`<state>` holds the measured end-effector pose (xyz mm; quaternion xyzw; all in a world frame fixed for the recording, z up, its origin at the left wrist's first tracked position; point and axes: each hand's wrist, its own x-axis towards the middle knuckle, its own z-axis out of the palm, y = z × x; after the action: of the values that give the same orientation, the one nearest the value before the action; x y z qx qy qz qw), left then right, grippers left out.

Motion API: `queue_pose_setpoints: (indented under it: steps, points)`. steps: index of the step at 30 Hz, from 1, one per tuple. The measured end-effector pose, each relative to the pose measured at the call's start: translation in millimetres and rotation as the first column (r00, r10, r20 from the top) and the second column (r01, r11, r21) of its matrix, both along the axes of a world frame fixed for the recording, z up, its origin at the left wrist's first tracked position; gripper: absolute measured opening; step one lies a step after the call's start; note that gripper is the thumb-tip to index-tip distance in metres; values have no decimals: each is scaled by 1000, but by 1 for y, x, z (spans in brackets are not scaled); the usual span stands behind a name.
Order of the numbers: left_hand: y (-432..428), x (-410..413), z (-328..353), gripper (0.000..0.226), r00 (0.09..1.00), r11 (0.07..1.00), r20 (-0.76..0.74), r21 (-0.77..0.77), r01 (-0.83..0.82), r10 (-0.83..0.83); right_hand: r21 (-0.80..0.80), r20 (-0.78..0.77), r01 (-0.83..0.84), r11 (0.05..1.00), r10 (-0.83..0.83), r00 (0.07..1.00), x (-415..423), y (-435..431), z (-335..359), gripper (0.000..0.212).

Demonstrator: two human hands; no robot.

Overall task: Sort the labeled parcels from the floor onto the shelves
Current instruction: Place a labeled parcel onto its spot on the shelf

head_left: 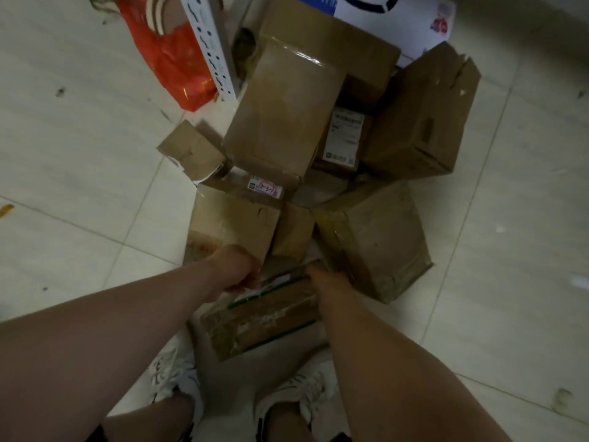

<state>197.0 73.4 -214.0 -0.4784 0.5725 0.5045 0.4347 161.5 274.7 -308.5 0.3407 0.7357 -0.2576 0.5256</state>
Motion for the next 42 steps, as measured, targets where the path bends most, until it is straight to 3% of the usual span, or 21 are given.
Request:
queue_pose_setpoints:
  steps: [3,5,7,8,11,14,17,21,22,24,26,29,31,35,38,40,42]
  points:
    - [-4,1,35,17,998,991,18,-114,-62,65,45,-45,102,994,-100,994,6,10,39,105]
    - [-17,7,63,52,999,989,-29,-148,-20,15,-14,-88,139,990,-140,986,-2,18,82,94]
    - [-24,8,104,95,999,988,-34,-147,-33,29,-61,-105,239,969,-244,964,-21,8,176,77]
    - [-26,4,131,95,997,988,-34,-135,-72,68,-89,-112,298,950,-307,945,-30,7,218,61]
    - [-33,-5,210,45,983,984,16,-3,-181,181,-193,-112,443,876,-468,877,-58,13,324,21]
    - [-43,-16,294,54,946,939,68,121,-323,317,-298,-156,535,791,-593,790,-78,17,423,4]
    - [-50,-35,373,63,949,936,-61,197,-291,308,-343,-189,536,771,-616,764,-85,19,508,10]
    - [-64,-59,492,72,942,969,-292,226,-98,163,-268,-311,398,878,-470,827,-93,13,612,30]
    - [-71,-63,519,81,939,974,-328,223,-30,104,-271,-373,316,909,-402,836,-96,11,636,45]
    - [-87,-74,572,98,916,971,-400,211,111,-18,-234,-540,2,972,-132,831,-103,7,688,70]
    - [-98,-85,623,84,865,930,-478,226,289,-153,-221,-573,-296,929,122,811,-110,-3,738,90]
    - [-95,-101,702,75,736,826,-551,139,546,-394,-375,-460,-459,805,268,847,-114,-36,809,112]
    - [-85,-111,752,85,609,762,-598,-5,647,-521,-446,-454,-492,747,286,844,-112,-62,847,124]
    - [-77,-125,838,58,397,669,-672,-199,716,-625,-429,-590,-540,725,228,775,-105,-85,913,119]
    - [-77,-131,885,84,363,805,-789,-260,533,-495,-430,-691,-484,762,68,719,-108,-70,955,91]
    - [-76,-133,906,98,316,910,-892,-203,362,-324,-441,-739,-408,799,-66,670,-110,-52,978,79]
    - [-78,-132,920,112,310,947,-929,-107,304,-204,-486,-757,-309,818,-218,616,-111,-31,997,76]
